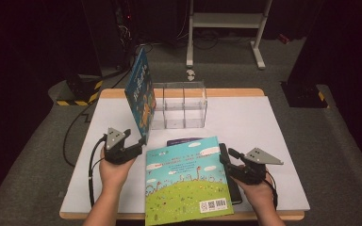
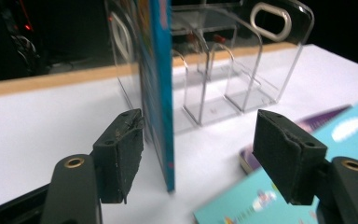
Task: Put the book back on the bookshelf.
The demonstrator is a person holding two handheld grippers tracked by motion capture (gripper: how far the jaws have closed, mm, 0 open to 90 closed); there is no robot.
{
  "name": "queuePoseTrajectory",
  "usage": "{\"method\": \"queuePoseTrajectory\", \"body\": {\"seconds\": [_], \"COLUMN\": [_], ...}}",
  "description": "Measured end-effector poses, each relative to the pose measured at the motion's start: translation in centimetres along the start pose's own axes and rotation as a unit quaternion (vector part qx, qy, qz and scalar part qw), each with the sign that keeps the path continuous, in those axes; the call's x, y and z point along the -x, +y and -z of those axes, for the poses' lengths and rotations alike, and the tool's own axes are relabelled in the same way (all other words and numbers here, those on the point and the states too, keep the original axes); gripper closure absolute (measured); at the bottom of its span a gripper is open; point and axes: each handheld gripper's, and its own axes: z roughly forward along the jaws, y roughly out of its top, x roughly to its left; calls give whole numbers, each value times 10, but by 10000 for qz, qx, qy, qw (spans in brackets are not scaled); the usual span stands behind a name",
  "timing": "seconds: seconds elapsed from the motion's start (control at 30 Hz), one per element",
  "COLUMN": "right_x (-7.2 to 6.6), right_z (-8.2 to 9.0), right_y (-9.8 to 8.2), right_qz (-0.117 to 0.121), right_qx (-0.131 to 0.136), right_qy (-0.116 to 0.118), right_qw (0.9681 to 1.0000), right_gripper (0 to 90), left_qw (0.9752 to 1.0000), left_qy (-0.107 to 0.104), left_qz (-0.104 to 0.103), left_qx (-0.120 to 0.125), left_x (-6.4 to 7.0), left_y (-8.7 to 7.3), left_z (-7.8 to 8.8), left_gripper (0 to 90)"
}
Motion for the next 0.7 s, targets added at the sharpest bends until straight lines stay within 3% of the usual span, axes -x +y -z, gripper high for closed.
{"method": "queuePoseTrajectory", "body": {"seconds": [0.33,0.5,0.7], "right_x": [-1,-2,-4], "right_z": [-3,-6,-10], "right_y": [-3,-6,-11], "right_qz": [58,110,238], "right_qx": [-116,-202,-366], "right_qy": [-41,-110,-201], "right_qw": [9999,9997,9988], "right_gripper": [507,507,506], "left_qw": [9989,9981,9970], "left_qy": [-193,-255,-389], "left_qz": [26,-133,44], "left_qx": [-423,-554,-669], "left_x": [7,10,10], "left_y": [-32,-47,-60], "left_z": [13,21,28], "left_gripper": [329,327,329]}}
